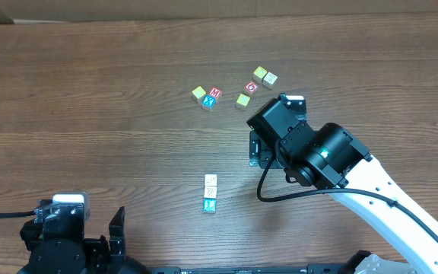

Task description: Flip 5 blocks

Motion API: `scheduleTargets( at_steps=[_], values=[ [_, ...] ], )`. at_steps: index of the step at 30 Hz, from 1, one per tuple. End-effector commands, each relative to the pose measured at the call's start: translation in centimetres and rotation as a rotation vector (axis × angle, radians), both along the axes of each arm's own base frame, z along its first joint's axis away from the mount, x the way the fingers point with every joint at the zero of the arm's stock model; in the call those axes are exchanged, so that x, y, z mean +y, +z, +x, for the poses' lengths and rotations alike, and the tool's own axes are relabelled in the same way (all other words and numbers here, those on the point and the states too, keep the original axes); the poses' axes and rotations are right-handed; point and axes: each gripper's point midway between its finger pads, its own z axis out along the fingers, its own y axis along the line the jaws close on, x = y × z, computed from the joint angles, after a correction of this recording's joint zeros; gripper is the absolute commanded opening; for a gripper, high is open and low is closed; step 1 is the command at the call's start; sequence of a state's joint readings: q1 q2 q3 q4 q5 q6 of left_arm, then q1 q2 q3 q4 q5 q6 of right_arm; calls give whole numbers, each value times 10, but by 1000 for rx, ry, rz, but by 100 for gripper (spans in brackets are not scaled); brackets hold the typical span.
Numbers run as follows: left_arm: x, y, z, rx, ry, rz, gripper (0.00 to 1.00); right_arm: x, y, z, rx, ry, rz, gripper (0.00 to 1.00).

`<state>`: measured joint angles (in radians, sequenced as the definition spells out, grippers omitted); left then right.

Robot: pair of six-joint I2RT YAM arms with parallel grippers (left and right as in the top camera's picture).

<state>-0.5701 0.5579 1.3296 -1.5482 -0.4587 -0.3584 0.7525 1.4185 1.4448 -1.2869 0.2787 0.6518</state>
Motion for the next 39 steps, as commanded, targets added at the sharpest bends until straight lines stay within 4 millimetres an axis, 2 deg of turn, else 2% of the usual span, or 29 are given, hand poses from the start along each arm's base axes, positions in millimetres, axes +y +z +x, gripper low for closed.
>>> scheduleTargets(
  at_steps=[1, 3, 39],
  values=[
    [4, 6, -1, -28, -6, 15, 100, 1, 12, 4, -33, -8, 22, 96],
    [4, 6, -1, -28, -6, 15, 100, 1, 12, 4, -33, -8, 22, 100],
    [4, 6, -1, -28, -6, 15, 100, 1, 12, 4, -32, -8, 22, 100]
  ],
)
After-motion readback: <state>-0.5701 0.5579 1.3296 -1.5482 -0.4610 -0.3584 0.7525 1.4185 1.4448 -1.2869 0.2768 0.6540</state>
